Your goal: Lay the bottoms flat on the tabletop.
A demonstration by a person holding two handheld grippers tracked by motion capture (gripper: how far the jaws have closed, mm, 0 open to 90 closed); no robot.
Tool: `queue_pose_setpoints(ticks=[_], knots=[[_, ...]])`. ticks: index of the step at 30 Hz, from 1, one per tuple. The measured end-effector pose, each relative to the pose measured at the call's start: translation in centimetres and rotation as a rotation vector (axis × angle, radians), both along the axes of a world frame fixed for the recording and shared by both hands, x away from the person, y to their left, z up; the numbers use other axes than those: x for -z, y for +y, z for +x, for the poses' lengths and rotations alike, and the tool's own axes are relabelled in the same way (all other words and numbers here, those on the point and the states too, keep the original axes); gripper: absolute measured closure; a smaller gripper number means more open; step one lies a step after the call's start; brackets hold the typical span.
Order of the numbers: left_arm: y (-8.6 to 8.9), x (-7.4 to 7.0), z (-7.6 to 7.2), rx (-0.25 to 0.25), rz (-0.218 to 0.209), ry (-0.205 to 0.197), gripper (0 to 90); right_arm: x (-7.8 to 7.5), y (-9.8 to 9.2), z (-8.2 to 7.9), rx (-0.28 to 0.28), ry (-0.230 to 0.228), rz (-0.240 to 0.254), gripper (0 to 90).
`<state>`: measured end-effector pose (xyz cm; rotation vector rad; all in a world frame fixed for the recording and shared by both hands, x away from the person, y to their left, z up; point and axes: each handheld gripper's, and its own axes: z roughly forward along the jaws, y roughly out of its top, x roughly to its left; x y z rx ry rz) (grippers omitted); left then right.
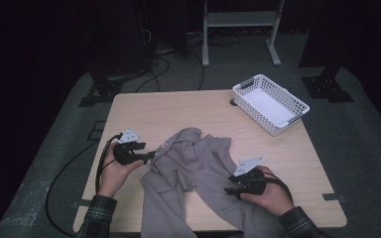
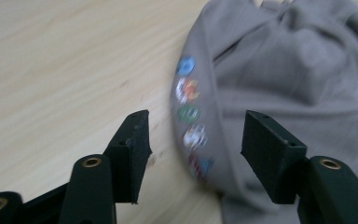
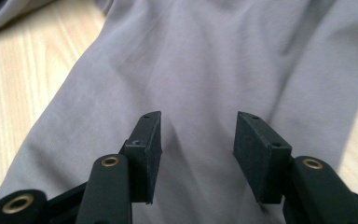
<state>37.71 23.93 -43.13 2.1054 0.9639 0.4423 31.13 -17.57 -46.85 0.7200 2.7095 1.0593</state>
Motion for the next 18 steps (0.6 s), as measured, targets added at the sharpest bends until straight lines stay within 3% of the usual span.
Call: queue_pose_setpoints(ticks=[4, 8, 15, 18], knots=[[1.3, 1.3, -0.3, -0.019, 0.029, 0.012, 37.5, -1.1, -0.6, 0.2, 0.037, -0.027, 0.066, 50.6], [2.3, 2.5, -0.3, -0.026, 0.057, 0.016, 36.1, -2.1, -1.1, 0.9, 0.073, -0.061, 0.08, 50.6], [2.7, 4.0, 0.0, -0.039, 0.064, 0.031, 34.4, -3.7, -1.6, 4.3, 0.125, -0.081, 0.079, 50.0], [2.9, 4.4, 0.2, -0.044, 0.046, 0.027, 32.5, -4.2, -1.6, 5.9, 0.148, -0.078, 0.082, 49.4]])
